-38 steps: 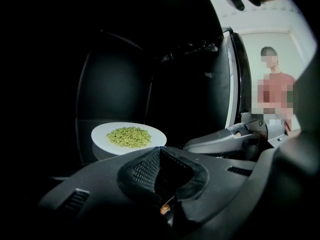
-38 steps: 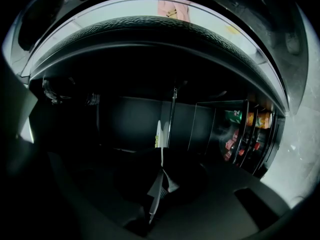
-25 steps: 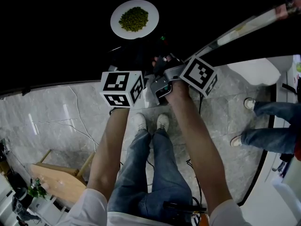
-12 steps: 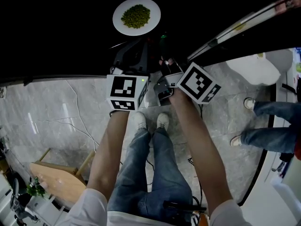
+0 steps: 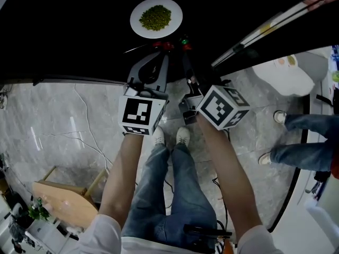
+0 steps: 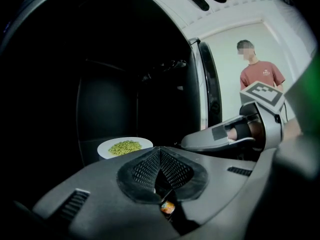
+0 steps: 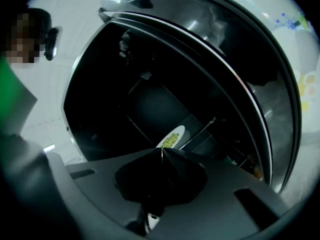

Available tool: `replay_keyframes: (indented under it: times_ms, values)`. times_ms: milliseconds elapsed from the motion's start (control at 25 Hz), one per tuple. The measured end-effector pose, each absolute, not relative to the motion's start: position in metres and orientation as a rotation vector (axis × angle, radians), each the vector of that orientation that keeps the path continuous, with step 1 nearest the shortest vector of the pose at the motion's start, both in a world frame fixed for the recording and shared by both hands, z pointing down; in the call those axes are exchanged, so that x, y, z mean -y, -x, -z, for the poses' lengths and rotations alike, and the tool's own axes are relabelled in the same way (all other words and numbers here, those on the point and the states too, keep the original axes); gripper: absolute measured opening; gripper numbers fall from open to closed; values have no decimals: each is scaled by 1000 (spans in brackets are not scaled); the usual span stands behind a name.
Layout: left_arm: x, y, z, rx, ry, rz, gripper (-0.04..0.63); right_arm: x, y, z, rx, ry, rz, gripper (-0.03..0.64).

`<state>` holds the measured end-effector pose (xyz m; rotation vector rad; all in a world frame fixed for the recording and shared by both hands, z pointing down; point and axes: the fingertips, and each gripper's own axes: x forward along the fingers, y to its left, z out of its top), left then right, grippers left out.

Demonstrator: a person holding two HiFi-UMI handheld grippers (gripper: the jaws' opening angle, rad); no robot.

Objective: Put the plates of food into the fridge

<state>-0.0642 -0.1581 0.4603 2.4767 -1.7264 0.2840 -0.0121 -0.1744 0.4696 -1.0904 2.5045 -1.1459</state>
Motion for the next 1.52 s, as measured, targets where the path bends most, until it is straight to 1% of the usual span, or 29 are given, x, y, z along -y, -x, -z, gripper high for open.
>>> replay_keyframes:
  times_ms: [400, 600, 1040, 1520]
  values:
    - [123, 67, -437, 1761, -2477, -211, 6, 138, 3, -439, -2731, 1204, 671, 14]
    - [105, 79, -427, 1797, -2421, -193, 6, 122, -10, -427, -2759, 1242, 550, 12]
    - [58, 107, -411, 1856, -2338, -184, 6, 83, -32, -396, -2803, 1267, 373, 12]
    - [1, 118, -411, 1855, -2243, -233, 6, 25, -70, -395, -2841, 1344, 388, 12]
